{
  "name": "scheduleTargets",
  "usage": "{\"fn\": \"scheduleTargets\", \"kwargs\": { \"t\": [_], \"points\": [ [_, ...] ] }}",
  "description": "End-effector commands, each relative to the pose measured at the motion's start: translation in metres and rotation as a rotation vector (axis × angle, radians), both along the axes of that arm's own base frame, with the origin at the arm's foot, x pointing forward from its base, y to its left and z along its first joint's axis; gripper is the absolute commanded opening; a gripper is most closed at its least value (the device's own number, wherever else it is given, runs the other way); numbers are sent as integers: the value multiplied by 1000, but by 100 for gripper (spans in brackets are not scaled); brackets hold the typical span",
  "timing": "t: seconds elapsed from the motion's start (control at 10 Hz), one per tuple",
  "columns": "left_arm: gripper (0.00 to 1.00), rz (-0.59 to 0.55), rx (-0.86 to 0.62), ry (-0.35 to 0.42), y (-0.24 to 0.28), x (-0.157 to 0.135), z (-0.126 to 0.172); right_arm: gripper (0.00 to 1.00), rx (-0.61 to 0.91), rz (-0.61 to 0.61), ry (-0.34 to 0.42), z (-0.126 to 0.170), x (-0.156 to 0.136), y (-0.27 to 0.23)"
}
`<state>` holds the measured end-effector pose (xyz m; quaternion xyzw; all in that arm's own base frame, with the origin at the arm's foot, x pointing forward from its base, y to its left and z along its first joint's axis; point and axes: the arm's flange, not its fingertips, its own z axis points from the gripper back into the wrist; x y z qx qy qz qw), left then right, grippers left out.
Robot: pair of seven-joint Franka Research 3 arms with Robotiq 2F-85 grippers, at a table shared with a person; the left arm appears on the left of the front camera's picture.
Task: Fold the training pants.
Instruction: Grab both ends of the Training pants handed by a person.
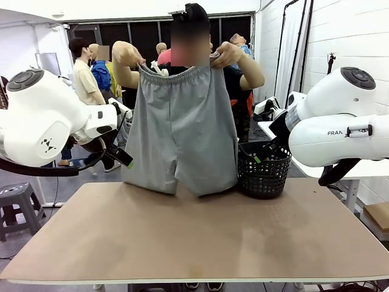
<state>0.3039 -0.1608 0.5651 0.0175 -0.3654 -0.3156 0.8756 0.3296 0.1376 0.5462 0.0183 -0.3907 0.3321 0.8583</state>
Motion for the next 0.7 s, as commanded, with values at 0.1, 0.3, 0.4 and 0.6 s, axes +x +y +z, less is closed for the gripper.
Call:
{"fn": "scheduleTargets", "kwargs": {
  "t": [0.1,0.3,0.4,0.6],
  "points": [
    [100,-2,3,-4,0,0,1,100,-1,1,0,0,0,0],
    [100,-2,3,-4,0,0,1,100,-1,1,0,0,0,0],
    [100,-2,3,-4,0,0,1,100,-1,1,0,0,0,0],
    [100,-2,3,-4,0,0,1,100,-1,1,0,0,0,0]
  ]
}}
